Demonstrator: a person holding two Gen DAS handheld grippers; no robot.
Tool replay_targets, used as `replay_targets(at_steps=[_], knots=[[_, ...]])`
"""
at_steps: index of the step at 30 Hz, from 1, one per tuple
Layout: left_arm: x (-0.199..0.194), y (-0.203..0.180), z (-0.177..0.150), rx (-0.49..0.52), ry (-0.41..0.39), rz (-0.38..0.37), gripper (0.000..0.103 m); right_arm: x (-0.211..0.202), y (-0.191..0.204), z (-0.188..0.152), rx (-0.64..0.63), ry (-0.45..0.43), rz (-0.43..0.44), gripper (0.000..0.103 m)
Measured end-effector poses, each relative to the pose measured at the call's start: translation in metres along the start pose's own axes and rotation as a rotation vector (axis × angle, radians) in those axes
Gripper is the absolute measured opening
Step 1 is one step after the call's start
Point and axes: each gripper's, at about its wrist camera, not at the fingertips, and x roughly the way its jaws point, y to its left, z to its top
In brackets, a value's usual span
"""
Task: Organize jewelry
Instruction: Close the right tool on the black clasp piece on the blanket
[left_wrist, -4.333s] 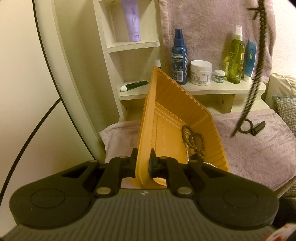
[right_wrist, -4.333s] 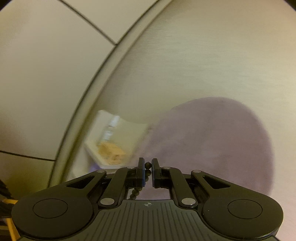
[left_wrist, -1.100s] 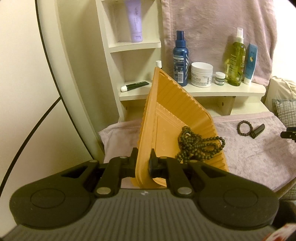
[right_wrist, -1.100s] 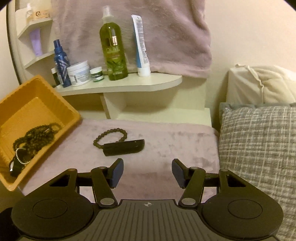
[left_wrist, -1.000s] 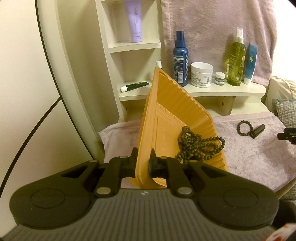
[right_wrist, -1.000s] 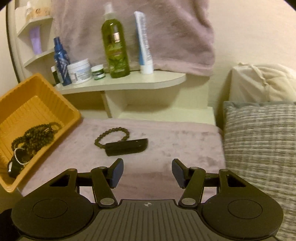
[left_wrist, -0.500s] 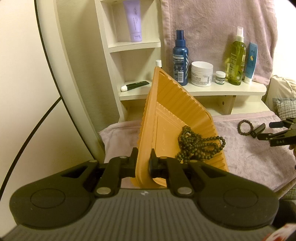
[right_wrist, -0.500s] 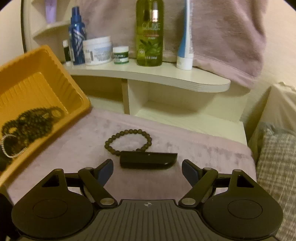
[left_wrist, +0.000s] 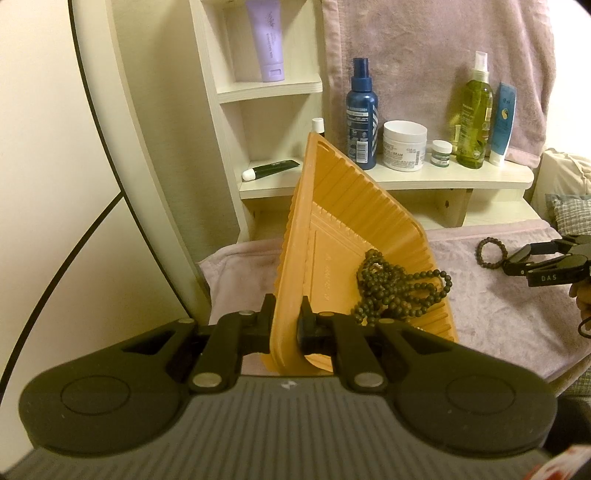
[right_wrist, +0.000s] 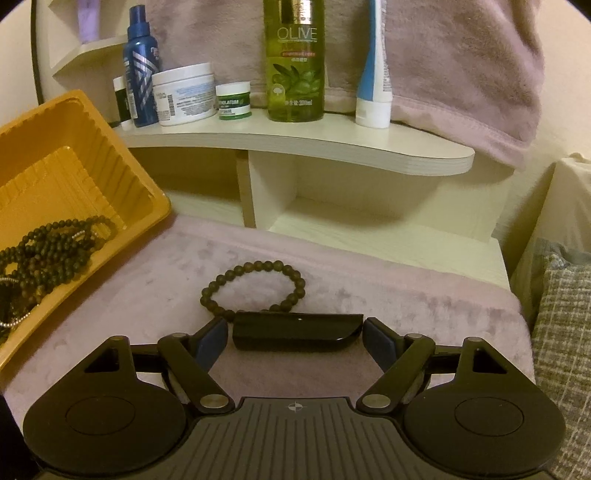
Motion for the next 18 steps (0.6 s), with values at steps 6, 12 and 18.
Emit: replay_targets(at_steps=[6,12,18], knots=[[0.000,0.000,0.000,0.000,-0.001,0.000,0.009,-0.004,0.001,0.000,-0.011,-0.008,-0.008,0.074],[0.000,0.000,0.000,-0.001,0.000,0.000,0.009,-0.023,0.011,-0.003,-0.032,-0.048,-0.004,0.074],[0.000,0.000,0.000,0.000,0.000,0.000,0.009,-0.044,0.035,-0.001,-0.054,-0.083,0.045,0.074]])
